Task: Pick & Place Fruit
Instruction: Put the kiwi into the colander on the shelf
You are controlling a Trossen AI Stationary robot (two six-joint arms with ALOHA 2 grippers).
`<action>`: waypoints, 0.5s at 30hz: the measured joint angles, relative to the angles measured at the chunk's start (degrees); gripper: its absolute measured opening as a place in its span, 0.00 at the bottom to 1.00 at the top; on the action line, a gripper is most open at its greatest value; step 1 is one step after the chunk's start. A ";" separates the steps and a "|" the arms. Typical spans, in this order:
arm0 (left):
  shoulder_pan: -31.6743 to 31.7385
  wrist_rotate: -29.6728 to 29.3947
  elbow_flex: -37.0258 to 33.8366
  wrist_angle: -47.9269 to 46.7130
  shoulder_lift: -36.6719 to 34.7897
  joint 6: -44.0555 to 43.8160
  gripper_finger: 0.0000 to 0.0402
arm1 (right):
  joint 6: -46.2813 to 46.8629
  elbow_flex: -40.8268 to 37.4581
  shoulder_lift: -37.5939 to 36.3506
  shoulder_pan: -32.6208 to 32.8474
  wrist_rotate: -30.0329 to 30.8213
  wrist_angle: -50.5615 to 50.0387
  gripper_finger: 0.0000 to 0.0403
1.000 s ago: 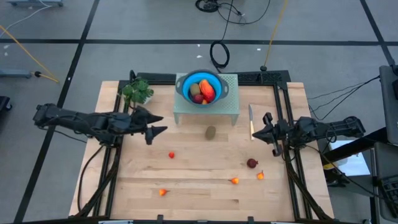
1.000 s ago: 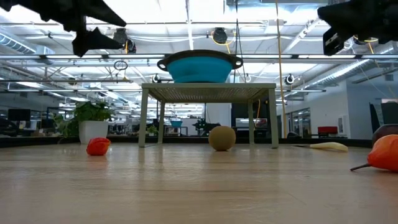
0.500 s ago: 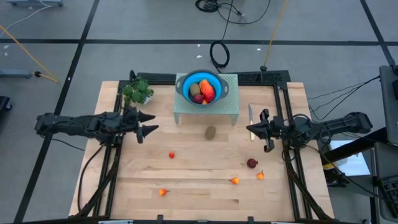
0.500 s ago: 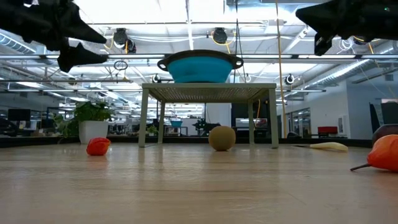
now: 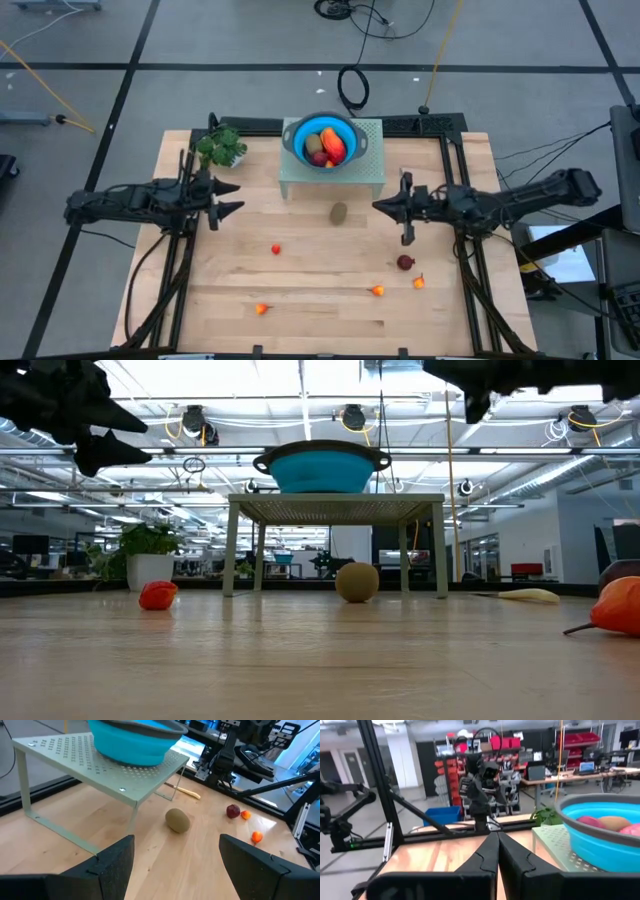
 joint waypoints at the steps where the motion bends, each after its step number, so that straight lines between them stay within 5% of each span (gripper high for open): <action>1: 0.00 0.02 0.00 -0.84 -0.49 0.13 0.73 | 0.02 1.32 1.05 0.07 0.01 -1.16 0.00; 15: 0.00 4.95 0.00 -4.69 -3.62 1.27 0.73 | 11.24 20.86 16.13 0.74 4.20 -17.01 0.00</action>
